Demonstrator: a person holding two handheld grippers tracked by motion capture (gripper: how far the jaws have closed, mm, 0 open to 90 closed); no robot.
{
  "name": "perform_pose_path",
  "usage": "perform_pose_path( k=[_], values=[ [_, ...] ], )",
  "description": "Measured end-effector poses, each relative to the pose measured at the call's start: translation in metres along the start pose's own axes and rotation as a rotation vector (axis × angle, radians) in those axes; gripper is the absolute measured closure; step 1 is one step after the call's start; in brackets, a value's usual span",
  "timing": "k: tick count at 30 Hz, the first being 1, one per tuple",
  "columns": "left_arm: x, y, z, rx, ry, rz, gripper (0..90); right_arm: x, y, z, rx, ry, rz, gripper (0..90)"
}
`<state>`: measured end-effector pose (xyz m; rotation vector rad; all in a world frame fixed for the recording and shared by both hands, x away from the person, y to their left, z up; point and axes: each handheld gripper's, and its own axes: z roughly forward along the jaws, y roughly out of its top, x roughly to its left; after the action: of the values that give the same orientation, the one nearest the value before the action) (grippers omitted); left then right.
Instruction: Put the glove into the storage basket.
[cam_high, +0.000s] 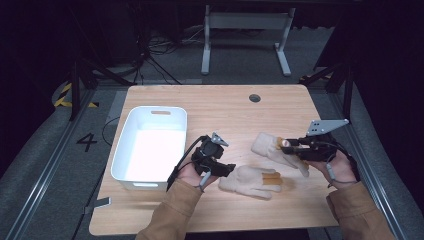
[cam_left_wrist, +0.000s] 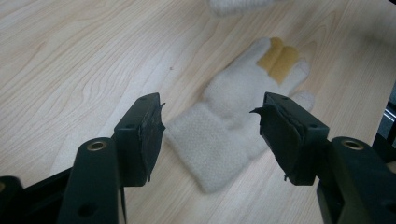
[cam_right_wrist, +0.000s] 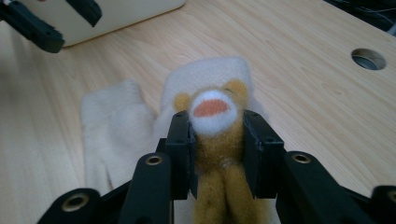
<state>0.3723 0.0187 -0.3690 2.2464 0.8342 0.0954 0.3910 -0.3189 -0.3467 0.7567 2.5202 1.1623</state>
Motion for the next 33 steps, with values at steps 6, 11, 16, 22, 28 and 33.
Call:
perform_pose_path(
  k=[6,11,16,22,28,33],
  values=[
    [0.000,0.000,-0.001,0.001,0.001,0.000,39.6,0.009,0.005,0.004,0.017,0.047,-0.029,66.7],
    [0.000,0.000,-0.002,-0.001,0.003,0.002,39.6,0.018,0.009,0.008,0.018,0.084,-0.045,66.6],
    [0.000,0.000,-0.003,-0.001,0.005,0.003,39.5,0.025,0.012,0.014,0.030,0.104,-0.073,66.5],
    [0.001,-0.002,-0.004,-0.002,0.007,-0.003,39.5,0.033,0.015,0.022,0.031,0.142,-0.099,66.5],
    [0.001,-0.004,-0.005,0.001,0.015,-0.006,39.4,0.041,0.019,0.030,0.032,0.182,-0.126,66.5],
    [0.002,-0.006,-0.007,-0.002,0.018,-0.014,39.4,0.046,0.022,0.037,0.034,0.208,-0.143,66.4]
  ],
)
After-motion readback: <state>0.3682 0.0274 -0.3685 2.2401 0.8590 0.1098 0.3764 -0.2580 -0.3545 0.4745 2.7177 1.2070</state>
